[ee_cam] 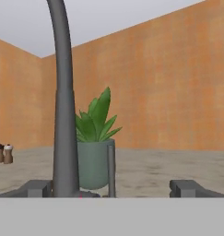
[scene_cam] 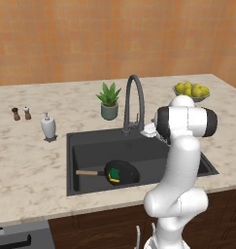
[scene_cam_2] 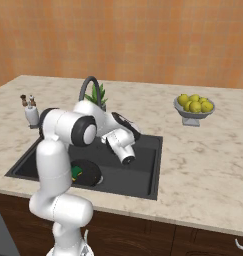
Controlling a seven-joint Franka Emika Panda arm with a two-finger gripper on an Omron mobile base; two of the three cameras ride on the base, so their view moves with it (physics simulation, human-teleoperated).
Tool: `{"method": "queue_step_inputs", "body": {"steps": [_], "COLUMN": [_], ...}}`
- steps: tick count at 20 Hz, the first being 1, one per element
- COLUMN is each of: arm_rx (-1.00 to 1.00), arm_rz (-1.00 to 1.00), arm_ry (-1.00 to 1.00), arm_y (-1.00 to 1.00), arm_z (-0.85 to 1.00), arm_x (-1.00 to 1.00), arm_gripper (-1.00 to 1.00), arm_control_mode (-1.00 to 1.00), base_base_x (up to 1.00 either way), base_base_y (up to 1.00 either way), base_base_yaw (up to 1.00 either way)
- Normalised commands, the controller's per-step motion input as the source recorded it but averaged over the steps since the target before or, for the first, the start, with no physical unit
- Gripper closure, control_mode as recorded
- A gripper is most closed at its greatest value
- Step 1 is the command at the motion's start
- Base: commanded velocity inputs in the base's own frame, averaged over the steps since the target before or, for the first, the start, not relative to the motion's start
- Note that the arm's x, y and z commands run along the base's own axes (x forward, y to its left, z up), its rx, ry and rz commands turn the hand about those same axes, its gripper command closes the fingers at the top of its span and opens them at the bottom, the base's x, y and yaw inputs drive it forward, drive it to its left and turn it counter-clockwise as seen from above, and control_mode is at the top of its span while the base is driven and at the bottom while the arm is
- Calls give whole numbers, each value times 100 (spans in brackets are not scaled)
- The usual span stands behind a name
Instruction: Pick the pan and sponge and place them into the sink. Then turn on the water.
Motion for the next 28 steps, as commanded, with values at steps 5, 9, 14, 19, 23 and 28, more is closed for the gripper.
{"method": "queue_step_inputs", "body": {"steps": [5, 9, 14, 19, 23, 28], "arm_rx": [0, 0, 0, 0, 0, 0], "arm_rz": [0, 0, 0, 0, 0, 0], "arm_ry": [0, 0, 0, 0, 0, 0], "arm_y": [6, 3, 8, 6, 5, 2], "arm_z": [-1, 0, 0, 0, 0, 0], "arm_x": [28, 23, 27, 24, 21, 14], "arm_gripper": [-100, -100, -100, -100, -100, -100], "arm_control_mode": [-100, -100, -100, -100, -100, -100], "base_base_x": [0, 0, 0, 0, 0, 0], "base_base_y": [0, 0, 0, 0, 0, 0], "base_base_yaw": [0, 0, 0, 0, 0, 0]}}
